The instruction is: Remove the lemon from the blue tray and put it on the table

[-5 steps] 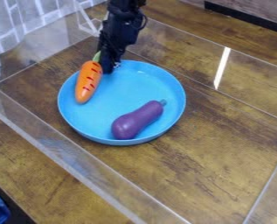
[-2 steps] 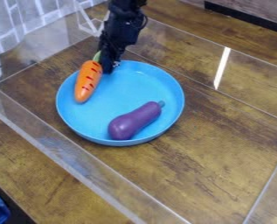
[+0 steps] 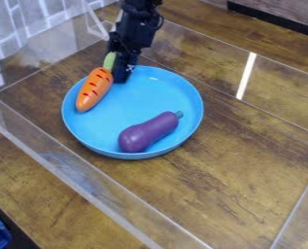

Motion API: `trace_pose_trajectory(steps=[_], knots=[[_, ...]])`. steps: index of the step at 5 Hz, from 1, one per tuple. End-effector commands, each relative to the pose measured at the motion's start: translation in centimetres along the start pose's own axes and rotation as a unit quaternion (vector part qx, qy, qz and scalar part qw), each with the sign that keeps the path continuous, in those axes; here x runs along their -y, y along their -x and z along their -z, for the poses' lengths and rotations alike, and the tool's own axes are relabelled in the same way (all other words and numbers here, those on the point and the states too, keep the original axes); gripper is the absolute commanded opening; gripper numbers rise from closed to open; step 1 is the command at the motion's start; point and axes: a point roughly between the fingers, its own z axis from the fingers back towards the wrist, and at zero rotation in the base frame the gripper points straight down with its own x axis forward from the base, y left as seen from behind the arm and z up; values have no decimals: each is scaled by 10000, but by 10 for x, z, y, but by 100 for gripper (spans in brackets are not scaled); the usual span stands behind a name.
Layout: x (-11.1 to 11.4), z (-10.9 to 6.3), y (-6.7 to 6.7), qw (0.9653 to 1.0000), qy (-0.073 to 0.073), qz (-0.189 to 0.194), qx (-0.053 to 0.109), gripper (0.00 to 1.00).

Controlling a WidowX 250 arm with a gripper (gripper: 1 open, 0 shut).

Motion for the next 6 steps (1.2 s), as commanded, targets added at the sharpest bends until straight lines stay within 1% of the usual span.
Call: trace_pose_trajectory(steps=[1, 2, 3, 4, 5, 6], knots=[[-9, 13, 5, 9998, 160, -32, -93, 100], [-16, 13, 13, 9995, 127, 274, -86, 100], [-23, 13, 21, 9983, 101, 573, -80, 100], [-24, 11, 21, 9962, 73, 866, -73, 100], [-25, 9, 21, 9933, 45, 1149, -72, 100], [-32, 11, 30, 9943, 120, 1052, -87, 100]])
